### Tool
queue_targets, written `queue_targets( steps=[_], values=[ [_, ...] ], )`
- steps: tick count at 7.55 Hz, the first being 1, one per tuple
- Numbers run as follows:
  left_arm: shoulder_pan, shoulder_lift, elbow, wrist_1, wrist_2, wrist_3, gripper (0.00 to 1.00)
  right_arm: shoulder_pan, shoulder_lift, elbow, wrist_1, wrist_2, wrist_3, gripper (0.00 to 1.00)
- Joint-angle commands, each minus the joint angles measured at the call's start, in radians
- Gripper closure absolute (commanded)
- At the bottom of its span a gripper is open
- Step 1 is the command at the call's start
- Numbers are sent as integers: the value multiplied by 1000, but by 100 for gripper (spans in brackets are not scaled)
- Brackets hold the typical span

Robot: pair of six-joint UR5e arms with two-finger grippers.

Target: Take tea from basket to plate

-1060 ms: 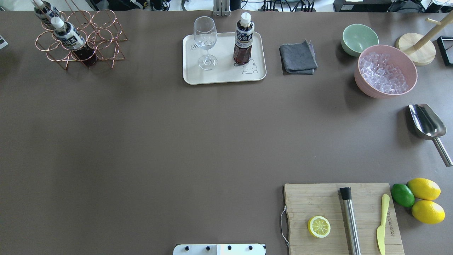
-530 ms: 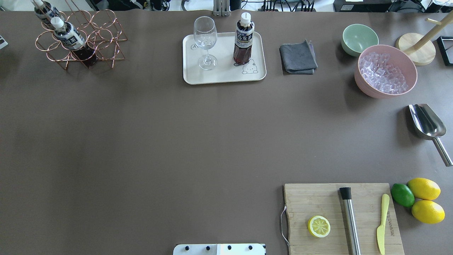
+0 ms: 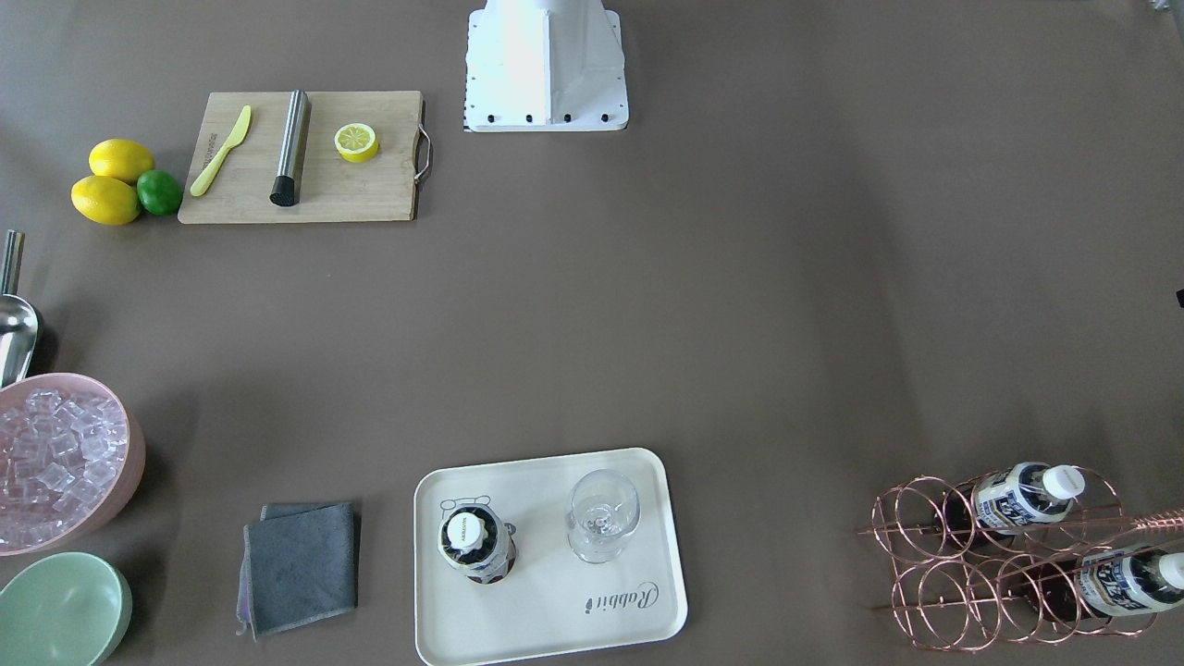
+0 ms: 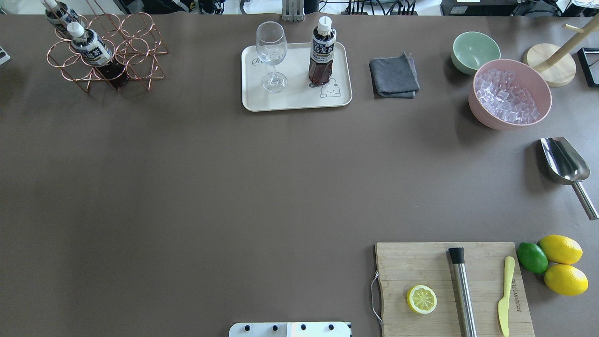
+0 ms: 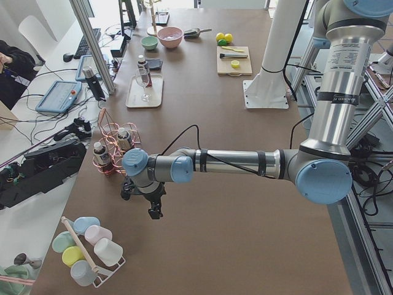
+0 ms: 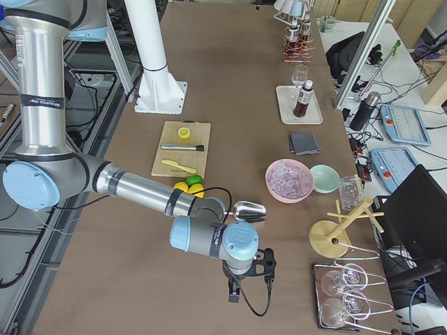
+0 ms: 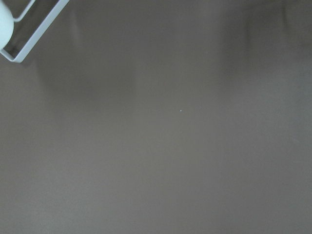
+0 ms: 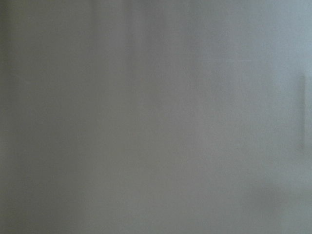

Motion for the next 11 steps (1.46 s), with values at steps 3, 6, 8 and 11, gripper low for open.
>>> queue_targets(
  steps=[3,6,8,11],
  values=[
    [1,22,-1,-5,19,5,2,7,1,3,-3,-10,31,0],
    [-10,27,-30,0,28,7,2,5,4,19,2,-62,28,0],
    [-21,57,-50,3,28,7,2,5,-4,39,-4,-80,22,0],
    [-22,56,-43,3,28,8,2,5,-9,39,-1,-83,-43,0]
  ],
)
